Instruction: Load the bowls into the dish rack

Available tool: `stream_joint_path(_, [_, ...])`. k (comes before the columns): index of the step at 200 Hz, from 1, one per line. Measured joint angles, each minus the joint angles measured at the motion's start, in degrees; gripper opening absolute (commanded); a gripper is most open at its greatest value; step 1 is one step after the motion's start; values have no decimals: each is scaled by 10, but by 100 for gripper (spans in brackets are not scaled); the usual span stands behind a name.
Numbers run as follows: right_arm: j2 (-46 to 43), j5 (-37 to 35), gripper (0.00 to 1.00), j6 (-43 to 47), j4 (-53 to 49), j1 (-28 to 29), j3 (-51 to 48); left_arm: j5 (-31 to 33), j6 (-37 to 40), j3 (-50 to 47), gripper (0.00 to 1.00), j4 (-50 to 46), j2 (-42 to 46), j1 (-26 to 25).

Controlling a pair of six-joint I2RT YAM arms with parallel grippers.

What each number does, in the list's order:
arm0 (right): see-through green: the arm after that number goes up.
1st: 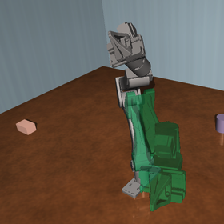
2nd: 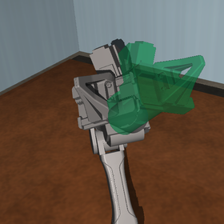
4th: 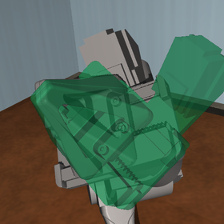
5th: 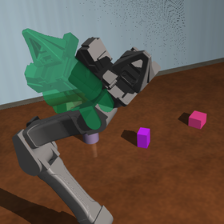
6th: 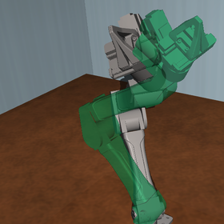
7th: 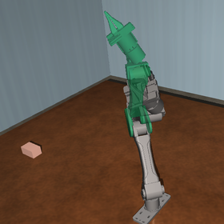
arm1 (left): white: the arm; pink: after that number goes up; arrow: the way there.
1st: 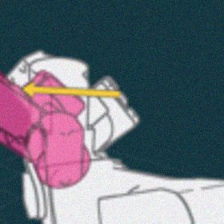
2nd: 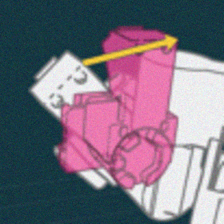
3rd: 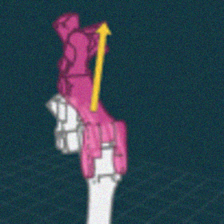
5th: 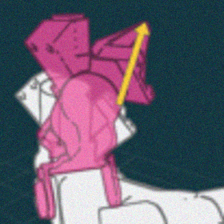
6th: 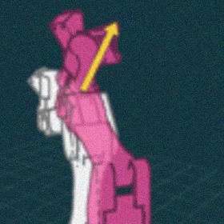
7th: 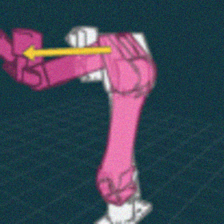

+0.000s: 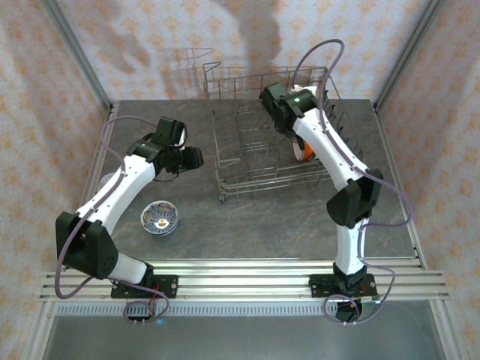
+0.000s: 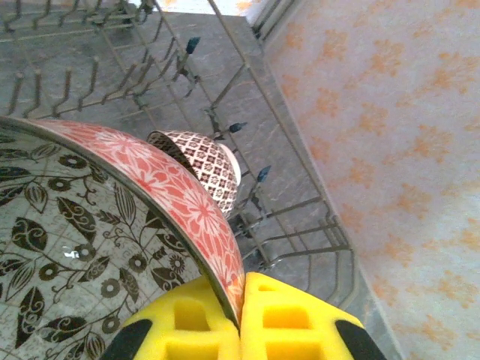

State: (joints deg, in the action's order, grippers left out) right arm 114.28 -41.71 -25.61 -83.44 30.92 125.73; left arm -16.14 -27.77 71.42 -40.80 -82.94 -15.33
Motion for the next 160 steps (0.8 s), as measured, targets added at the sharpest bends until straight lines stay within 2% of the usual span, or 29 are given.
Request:
stream_joint_path(32, [67, -57, 0, -48, -61, 22, 57, -20, 0, -16, 49, 27, -26, 0])
stream_joint_path(64, [107, -97, 0, -90, -84, 35, 73, -46, -2, -30, 49, 48, -53, 0])
stream_joint_path(160, [137, -192, 0, -129, -96, 37, 70, -84, -42, -82, 48, 111, -59, -26])
